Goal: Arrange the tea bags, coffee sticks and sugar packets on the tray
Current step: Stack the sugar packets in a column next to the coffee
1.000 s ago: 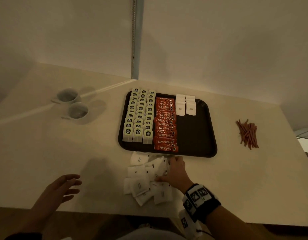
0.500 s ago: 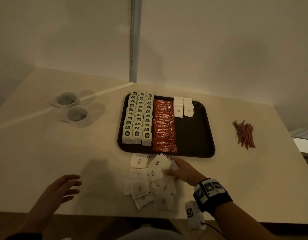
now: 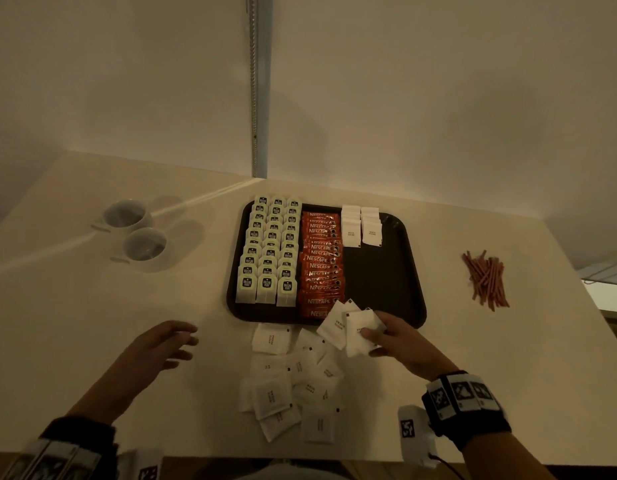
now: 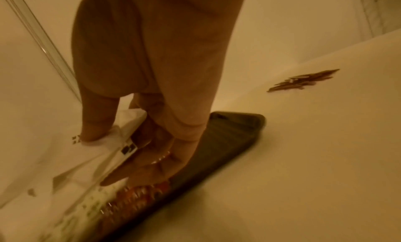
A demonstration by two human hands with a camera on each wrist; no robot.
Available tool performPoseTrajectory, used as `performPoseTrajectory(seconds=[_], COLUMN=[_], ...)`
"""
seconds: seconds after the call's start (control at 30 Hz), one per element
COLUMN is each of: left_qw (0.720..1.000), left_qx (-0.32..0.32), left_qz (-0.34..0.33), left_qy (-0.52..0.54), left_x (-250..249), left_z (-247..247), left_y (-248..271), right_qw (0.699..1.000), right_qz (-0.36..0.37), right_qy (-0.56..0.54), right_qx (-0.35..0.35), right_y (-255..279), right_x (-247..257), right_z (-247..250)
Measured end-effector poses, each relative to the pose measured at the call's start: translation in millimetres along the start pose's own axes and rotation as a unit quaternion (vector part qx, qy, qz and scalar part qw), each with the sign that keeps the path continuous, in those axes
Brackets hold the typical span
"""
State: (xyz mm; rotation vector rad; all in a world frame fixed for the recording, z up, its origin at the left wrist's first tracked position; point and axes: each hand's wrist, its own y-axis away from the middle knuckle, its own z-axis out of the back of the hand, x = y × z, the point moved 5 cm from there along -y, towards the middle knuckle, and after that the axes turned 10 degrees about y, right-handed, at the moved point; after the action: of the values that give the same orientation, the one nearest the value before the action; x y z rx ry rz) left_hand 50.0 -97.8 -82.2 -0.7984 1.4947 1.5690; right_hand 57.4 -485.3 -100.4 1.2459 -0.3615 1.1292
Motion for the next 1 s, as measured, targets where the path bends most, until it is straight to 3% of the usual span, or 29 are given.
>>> performPoseTrajectory(seconds=[0.13,0.23,0.3,0.43,0.6,0.67,0.77,1.0], left_qw=[0.992,0.964,0.951,0.892,0.862,0.852,0.857,0.895], left_qx=[0.119,0.238,0.271,0.263,0.236,0.23,0.214,0.184], left_qz=[-0.043,-0.017,-0.006,0.077,0.067,0.068,0.077,0.083], left_qy=[0.008,0.115,0.145,0.359,0.443,0.466,0.463,0.397], left_x=[-54,-92,-120,-145,-157,-159,-158,-148], left_z=[-58,-108,-136,-162,-169,-170,-170,-161], left_y=[-21,-32,-33,-48,-71,-76,-84,-98], right_qw=[0.997,0.989,0.983,0.971,0.956,0.941,0.923,0.941], right_qz=[0.07,0.129,0.162,0.218,0.268,0.279,0.266,0.278], right_qy=[-0.011,0.019,0.055,0.088,0.119,0.18,0.24,0.152], right_qx=[0.038,0.071,0.073,0.042,-0.006,-0.061,-0.142,-0.119], right_y=[0,-5,-11,-26,-37,-47,-57,-68], right_x=[58,104,132,173,200,204,203,194], right_z=[11,11,10,9,7,9,17,14])
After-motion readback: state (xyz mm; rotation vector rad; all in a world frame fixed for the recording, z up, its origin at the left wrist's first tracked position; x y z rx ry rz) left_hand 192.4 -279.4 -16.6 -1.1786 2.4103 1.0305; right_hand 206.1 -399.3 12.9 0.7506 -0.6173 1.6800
